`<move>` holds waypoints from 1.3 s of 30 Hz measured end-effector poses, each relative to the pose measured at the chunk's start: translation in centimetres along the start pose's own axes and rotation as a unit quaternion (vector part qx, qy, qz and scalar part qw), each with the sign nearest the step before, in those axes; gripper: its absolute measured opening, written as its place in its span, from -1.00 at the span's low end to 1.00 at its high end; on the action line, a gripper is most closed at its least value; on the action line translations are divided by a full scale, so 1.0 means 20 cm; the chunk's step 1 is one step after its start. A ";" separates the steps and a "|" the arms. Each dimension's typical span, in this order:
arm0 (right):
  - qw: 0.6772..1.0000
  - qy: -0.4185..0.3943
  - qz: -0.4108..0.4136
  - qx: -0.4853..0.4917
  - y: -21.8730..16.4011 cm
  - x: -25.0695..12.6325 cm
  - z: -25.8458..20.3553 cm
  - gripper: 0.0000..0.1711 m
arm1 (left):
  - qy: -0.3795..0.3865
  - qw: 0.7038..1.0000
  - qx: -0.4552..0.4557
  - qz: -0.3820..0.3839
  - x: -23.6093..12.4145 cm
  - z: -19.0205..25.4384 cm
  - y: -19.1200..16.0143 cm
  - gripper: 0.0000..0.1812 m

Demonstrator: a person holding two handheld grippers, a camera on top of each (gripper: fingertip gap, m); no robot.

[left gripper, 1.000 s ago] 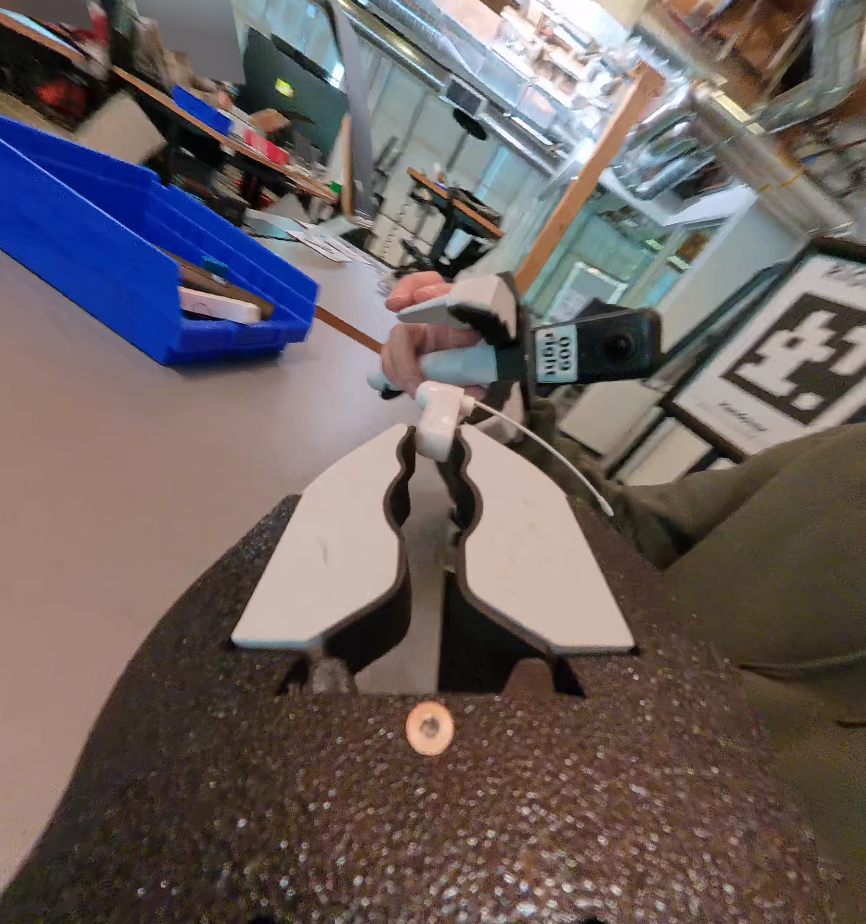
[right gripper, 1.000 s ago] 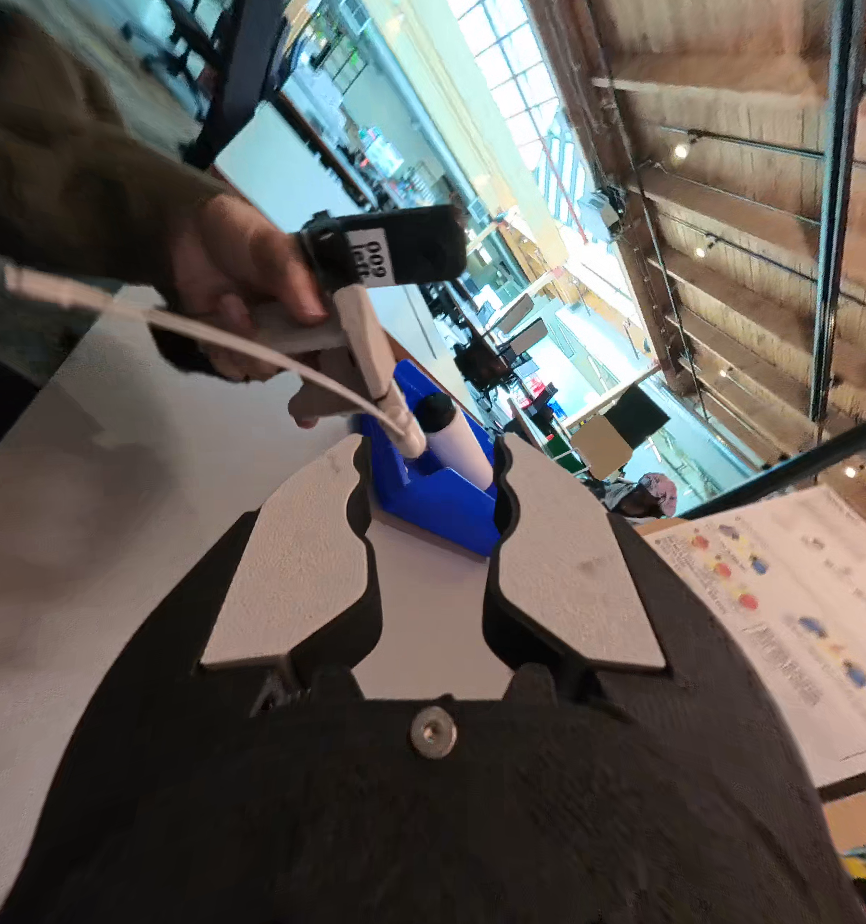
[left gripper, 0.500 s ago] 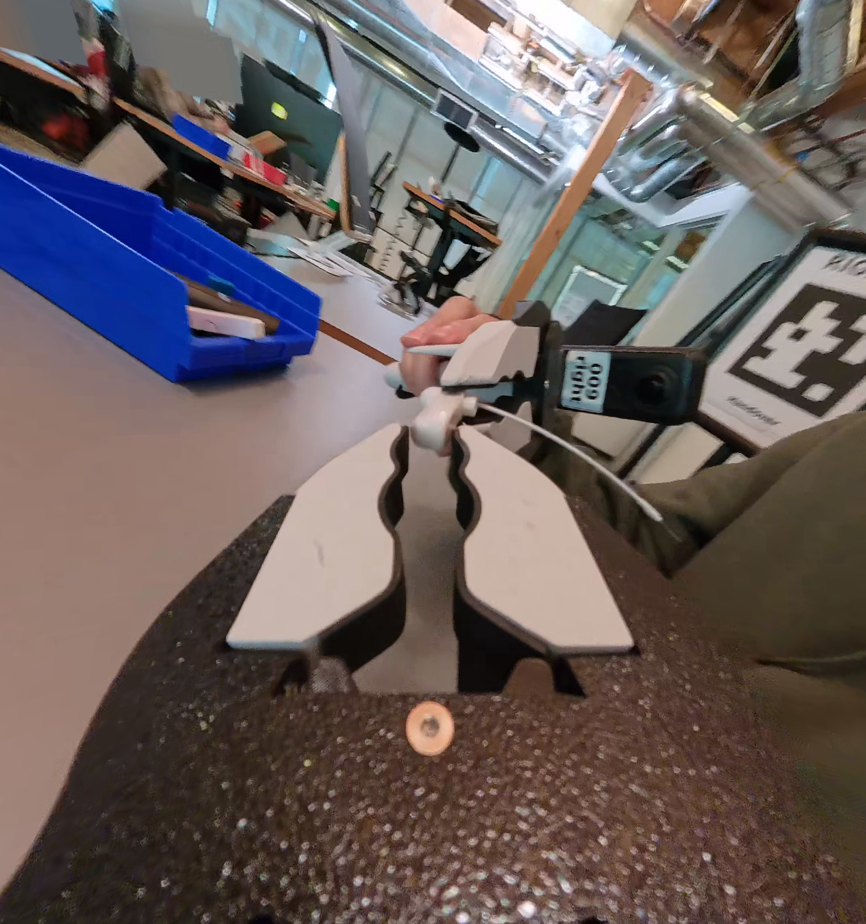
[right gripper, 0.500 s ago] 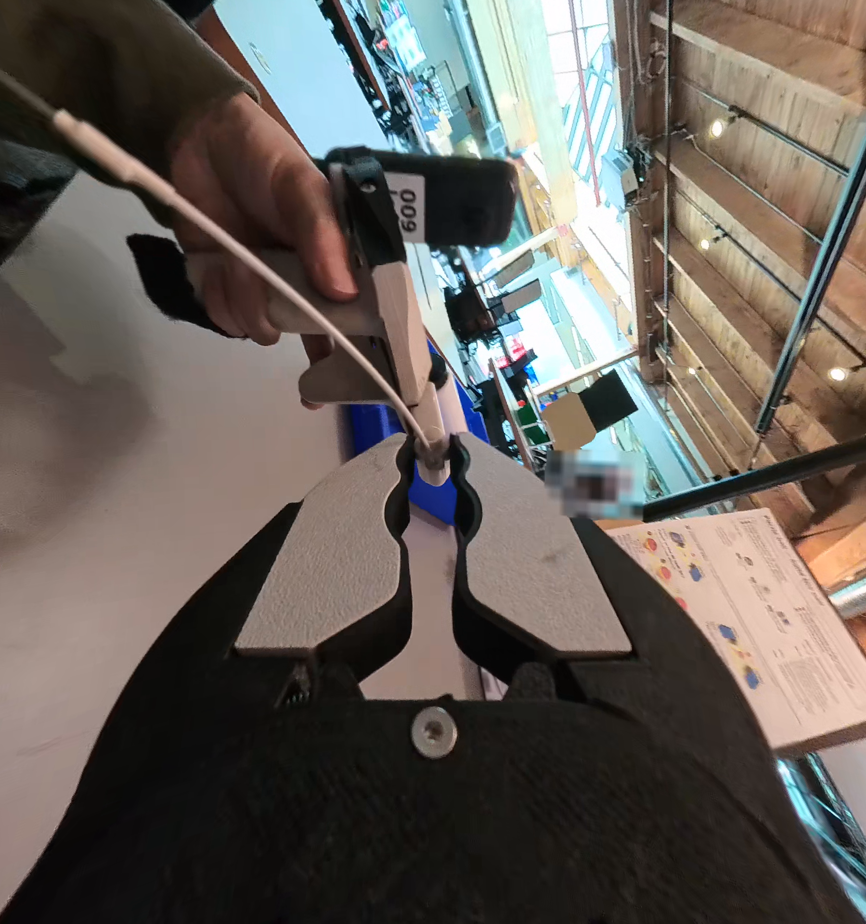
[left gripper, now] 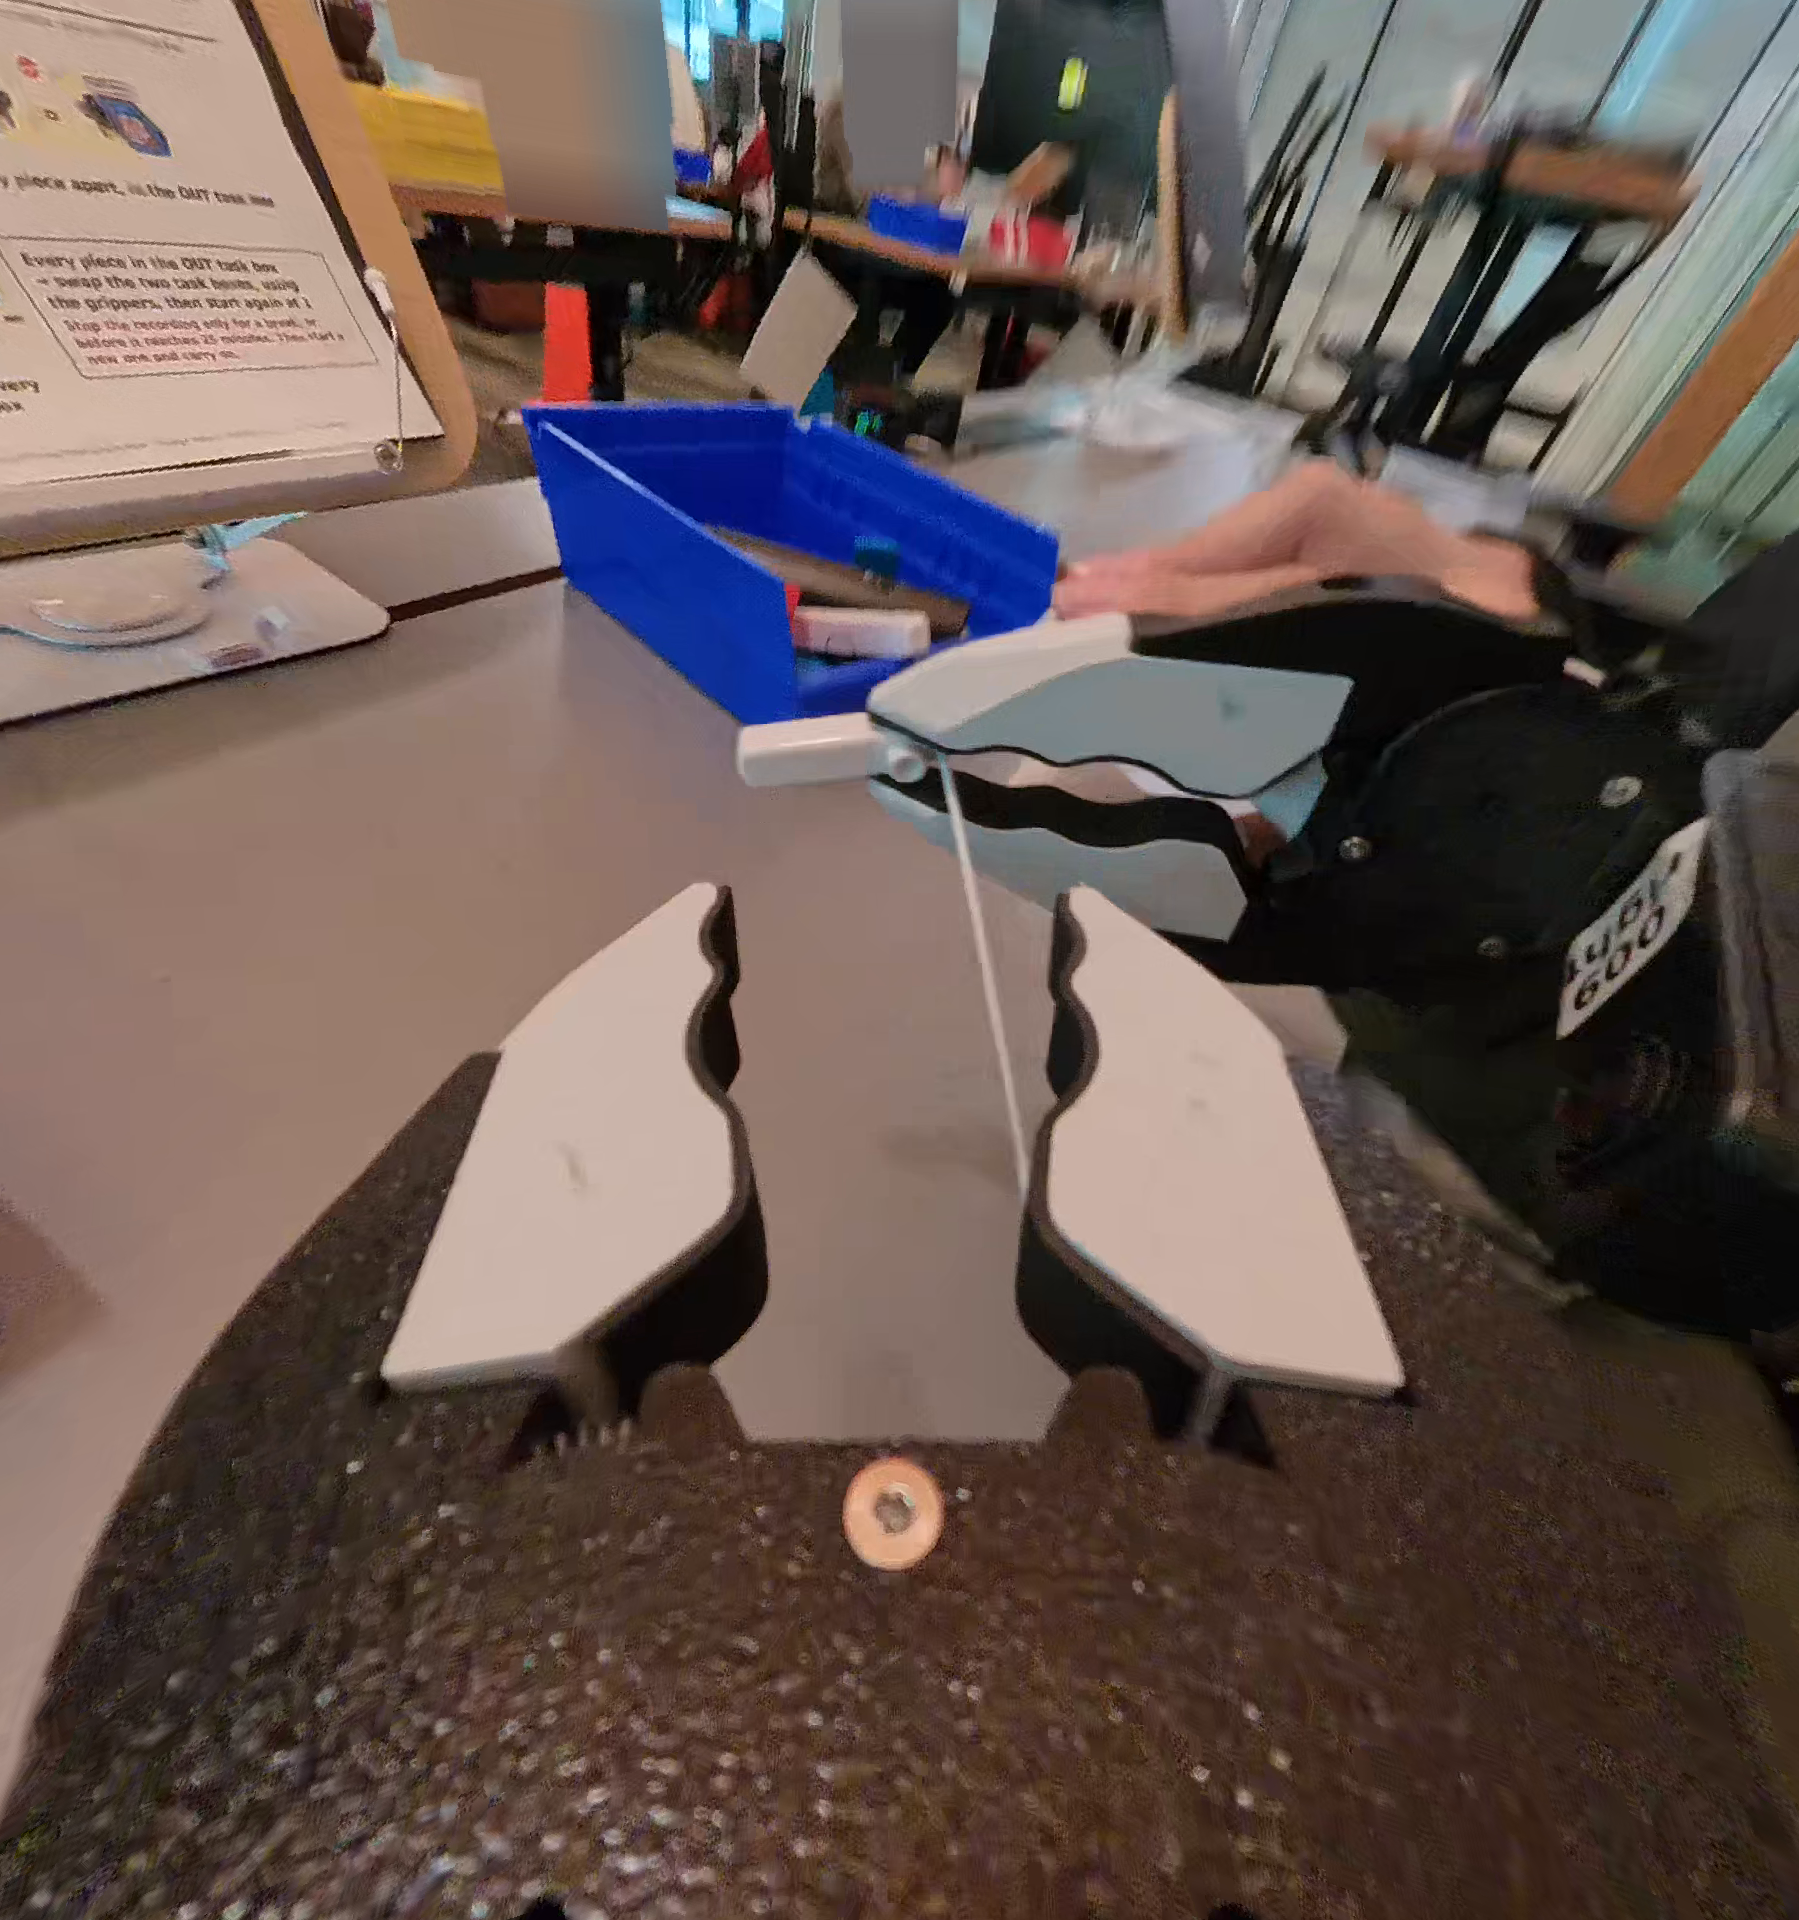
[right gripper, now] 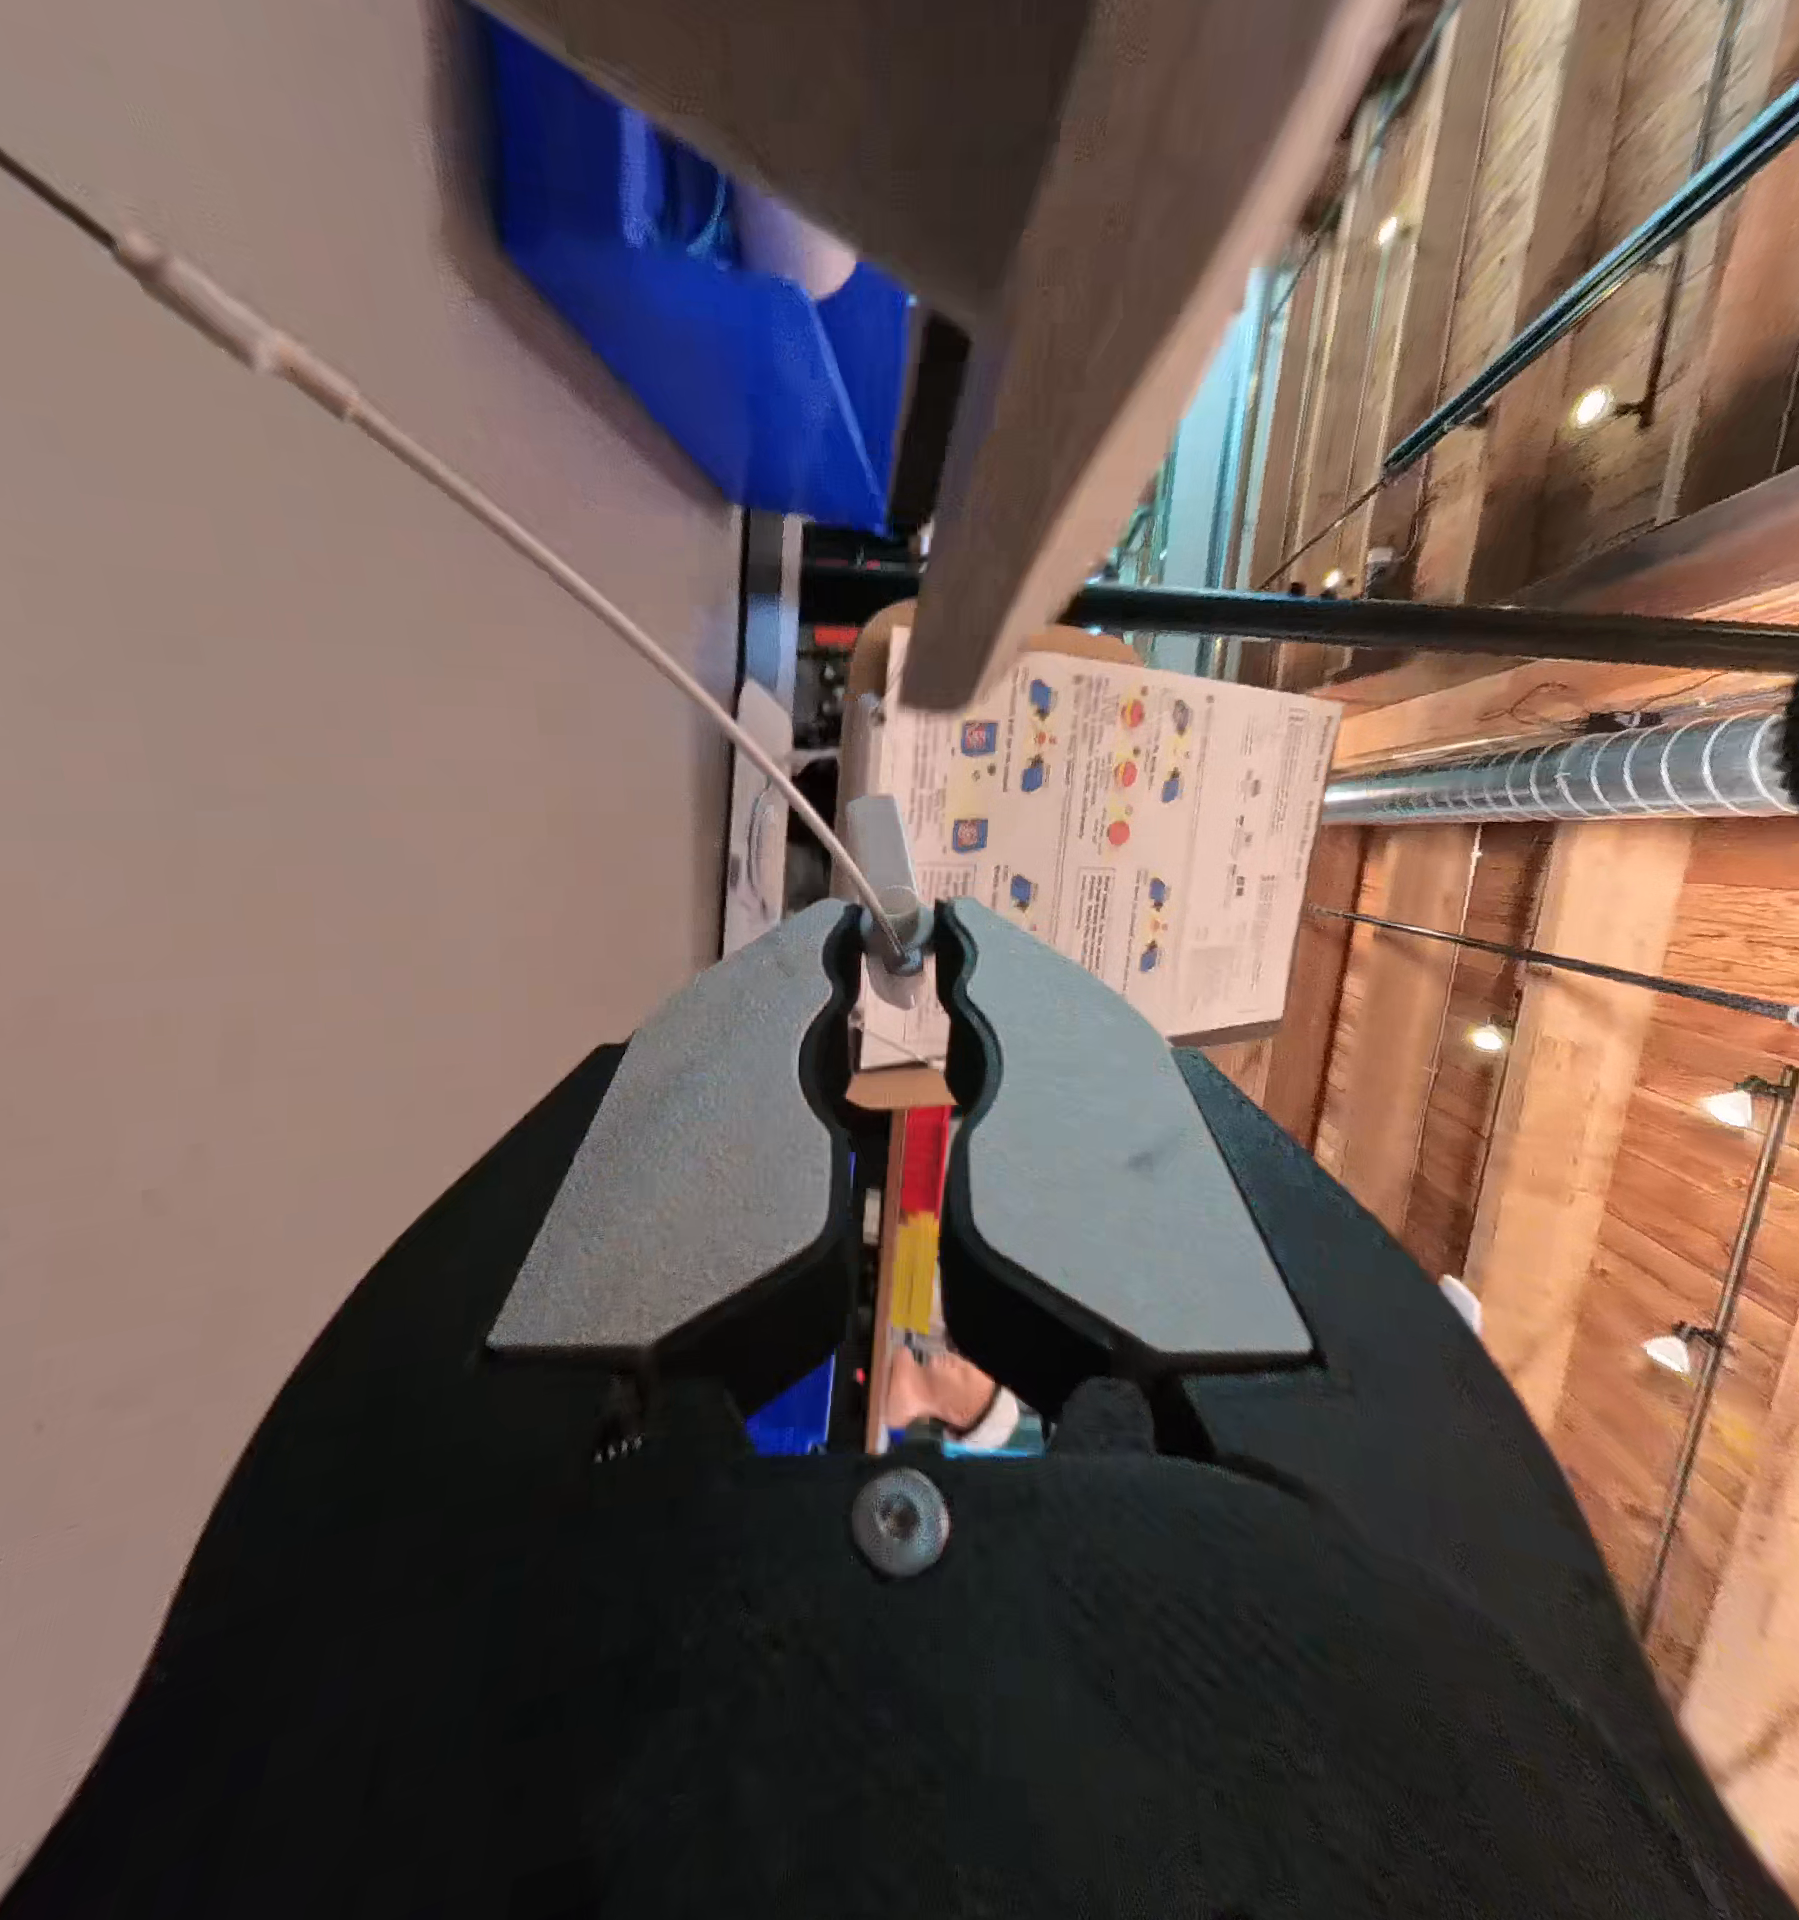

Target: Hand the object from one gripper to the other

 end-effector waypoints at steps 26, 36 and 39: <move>0.983 0.050 0.081 0.157 -0.01 -0.01 0.04 -0.34 | 0.101 0.959 0.264 0.019 -0.04 -0.02 0.00 -0.99; 0.746 0.226 0.319 0.539 -0.11 -0.09 0.12 -0.28 | 0.024 0.949 0.304 0.084 -0.11 -0.03 0.02 -0.99; 0.717 0.262 0.318 0.562 -0.10 -0.06 0.09 -0.44 | 0.014 0.950 0.301 0.080 -0.10 -0.02 0.01 -0.99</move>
Point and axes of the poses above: each gripper's, where its closed fingertips meet, x out along the fingers, y out of its top, z = x × y across the jaws, the point moved 8 cm from there along -x, back along the fingers, and after that the axes turned 1 degree about -y, right-handed, at the moved point
